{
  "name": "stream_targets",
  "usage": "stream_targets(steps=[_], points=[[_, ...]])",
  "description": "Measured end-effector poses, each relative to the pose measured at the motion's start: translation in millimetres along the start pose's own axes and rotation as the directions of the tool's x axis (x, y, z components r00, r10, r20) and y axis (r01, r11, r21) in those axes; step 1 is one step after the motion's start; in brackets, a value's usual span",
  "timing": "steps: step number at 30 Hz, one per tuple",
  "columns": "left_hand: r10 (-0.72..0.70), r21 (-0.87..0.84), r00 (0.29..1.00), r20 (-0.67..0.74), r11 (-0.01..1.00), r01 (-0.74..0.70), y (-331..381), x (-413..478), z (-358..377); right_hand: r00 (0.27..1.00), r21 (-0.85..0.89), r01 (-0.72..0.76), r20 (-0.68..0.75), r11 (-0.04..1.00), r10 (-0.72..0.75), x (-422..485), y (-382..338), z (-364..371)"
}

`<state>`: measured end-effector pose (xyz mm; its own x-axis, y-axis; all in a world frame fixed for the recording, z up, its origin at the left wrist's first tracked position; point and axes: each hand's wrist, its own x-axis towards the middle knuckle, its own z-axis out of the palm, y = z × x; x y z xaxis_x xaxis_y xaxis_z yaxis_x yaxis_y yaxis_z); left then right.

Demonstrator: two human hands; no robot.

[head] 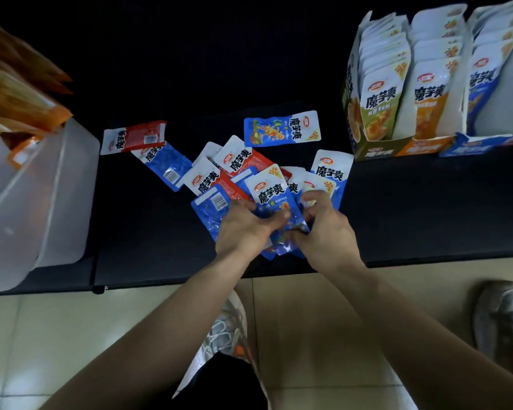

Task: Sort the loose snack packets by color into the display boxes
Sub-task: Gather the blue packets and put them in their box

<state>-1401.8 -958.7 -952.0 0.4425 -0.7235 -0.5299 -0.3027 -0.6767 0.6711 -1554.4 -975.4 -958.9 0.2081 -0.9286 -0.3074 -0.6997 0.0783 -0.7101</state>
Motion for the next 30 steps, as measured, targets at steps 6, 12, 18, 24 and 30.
stream_targets(steps=[6, 12, 18, 24, 30], points=[[0.011, 0.022, 1.0, 0.025, 1.0, -0.011, -3, 5, -2, 0.997, 0.077, -0.059, 0.045, 0.995, 0.056, 4, -6, 0], [0.001, -0.168, 0.999, 0.04, 0.986, 0.006, -8, 5, -5, 0.994, 0.144, -0.105, 0.021, 0.984, 0.103, 20, -9, -10], [0.105, -0.132, 0.994, 0.008, 0.986, -0.103, -6, 7, -19, 0.964, 0.302, -0.135, -0.181, 0.944, 0.196, 21, 1, -23], [0.112, -0.196, 0.993, 0.043, 0.975, -0.102, -3, 3, -23, 0.944, 0.587, -0.188, -0.114, 0.788, 0.31, 23, 8, -32], [0.055, -0.418, 0.996, 0.071, 0.908, -0.021, 4, -4, -20, 0.973, 0.679, -0.173, 0.005, 0.713, 0.231, 19, 5, -43]])
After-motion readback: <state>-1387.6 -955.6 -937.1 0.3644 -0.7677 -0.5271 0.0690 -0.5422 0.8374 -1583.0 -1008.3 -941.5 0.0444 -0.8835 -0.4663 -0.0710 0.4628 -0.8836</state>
